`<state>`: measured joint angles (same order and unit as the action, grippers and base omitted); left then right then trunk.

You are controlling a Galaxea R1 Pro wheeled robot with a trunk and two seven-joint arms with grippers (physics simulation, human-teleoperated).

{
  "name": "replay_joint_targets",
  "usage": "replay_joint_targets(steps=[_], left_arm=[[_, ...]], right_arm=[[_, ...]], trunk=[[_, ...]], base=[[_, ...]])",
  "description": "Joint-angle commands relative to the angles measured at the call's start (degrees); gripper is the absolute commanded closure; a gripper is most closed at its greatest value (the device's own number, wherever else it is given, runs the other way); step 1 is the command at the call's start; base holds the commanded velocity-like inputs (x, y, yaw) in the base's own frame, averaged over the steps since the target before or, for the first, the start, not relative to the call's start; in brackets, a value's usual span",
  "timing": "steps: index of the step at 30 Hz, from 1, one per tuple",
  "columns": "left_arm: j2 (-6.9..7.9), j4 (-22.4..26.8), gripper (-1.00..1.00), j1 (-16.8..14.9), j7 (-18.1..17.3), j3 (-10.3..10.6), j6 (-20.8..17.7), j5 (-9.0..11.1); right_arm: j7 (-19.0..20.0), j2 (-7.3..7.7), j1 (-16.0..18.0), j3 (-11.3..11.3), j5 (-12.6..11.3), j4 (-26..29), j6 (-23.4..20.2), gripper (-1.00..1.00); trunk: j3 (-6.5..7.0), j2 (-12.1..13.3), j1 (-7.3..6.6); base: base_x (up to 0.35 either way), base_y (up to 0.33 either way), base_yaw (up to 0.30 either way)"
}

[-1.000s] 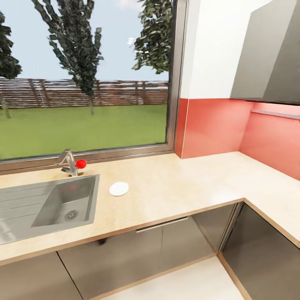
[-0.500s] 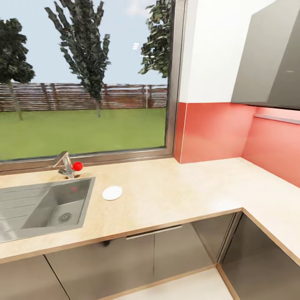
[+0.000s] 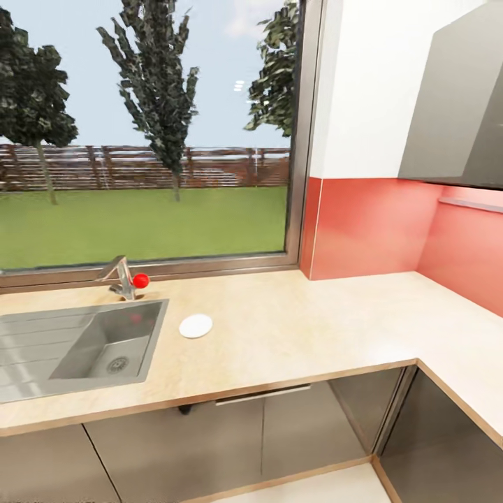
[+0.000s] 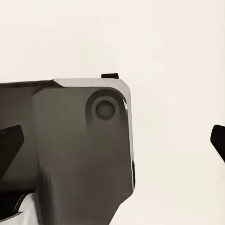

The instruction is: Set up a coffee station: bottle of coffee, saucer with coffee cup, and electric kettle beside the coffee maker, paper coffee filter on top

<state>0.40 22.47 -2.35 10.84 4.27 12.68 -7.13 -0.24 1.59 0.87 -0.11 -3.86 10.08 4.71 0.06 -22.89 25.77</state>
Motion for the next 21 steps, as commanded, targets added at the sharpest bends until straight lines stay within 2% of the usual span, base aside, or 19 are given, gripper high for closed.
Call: replay_joint_targets(steps=[1, 8, 16, 21], left_arm=[[0.04, -0.06, -1.00, -0.02, 0.59, 0.38, 0.06, -0.51], [0.08, -0.06, -1.00, 0.06, 0.60, 0.35, 0.12, -0.51], [0.13, 0.06, -1.00, 0.05, 0.74, 0.59, -0.06, -0.79], [0.88, 0.58, -1.00, -0.24, 0.73, 0.62, -0.06, -0.86]], right_arm=[[-0.02, 0.00, 0.01, 0.02, -0.40, -0.06, 0.21, -1.00], [0.03, 0.07, 0.01, 0.25, -0.26, -0.04, 0.29, -1.00], [0.01, 0.18, 0.01, 0.09, -0.33, 0.12, 0.39, -1.00], [0.36, 0.44, 0.01, -0.08, -0.40, -0.05, 0.32, -1.00]], trunk=[[0.04, -0.03, 0.01], [0.14, -0.03, 0.01], [0.14, -0.03, 0.01], [0.14, -0.03, 0.01]], base=[[-0.073, -0.053, 0.052], [-0.132, -0.094, 0.014], [-0.013, -0.009, 0.001], [0.000, 0.000, 0.000]])
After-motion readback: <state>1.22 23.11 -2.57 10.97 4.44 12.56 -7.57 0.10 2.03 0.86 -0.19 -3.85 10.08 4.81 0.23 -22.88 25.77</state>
